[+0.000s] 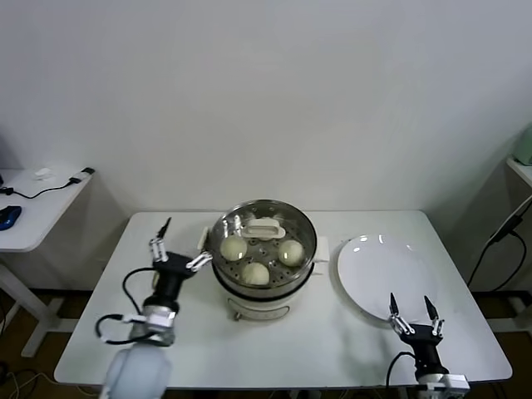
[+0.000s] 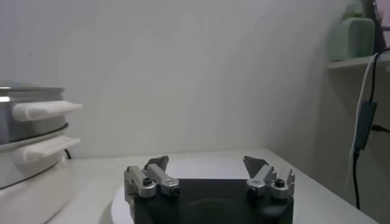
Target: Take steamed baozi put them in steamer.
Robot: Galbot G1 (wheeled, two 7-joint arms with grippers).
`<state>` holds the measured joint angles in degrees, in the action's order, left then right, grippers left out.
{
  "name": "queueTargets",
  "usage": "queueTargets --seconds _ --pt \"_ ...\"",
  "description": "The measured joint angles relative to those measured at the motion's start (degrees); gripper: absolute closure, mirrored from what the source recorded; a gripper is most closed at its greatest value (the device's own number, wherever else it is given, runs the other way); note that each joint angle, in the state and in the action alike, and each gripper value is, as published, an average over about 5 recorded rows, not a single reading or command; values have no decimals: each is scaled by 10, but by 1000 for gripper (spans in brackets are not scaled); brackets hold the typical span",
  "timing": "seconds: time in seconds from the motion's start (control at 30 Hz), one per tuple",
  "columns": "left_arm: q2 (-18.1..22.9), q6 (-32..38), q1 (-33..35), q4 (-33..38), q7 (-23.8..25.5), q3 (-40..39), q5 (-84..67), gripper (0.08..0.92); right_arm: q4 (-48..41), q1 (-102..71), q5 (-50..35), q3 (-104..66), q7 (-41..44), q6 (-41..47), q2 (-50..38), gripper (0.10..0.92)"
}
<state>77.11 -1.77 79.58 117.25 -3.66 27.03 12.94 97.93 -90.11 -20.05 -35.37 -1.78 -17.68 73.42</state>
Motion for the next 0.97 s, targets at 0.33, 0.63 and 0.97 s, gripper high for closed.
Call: queueTargets --seconds 0.33,0.63,0.97 --pt "-43 105 49 -103 7 74 -209 177 -12 1 7 7 -8 -8 11 203" --pt "-46 161 80 -151 22 82 -260 177 -14 -4 8 11 -2 -7 11 203" --pt "-44 185 97 -166 32 76 -273 177 -14 -4 9 15 4 -5 12 203"
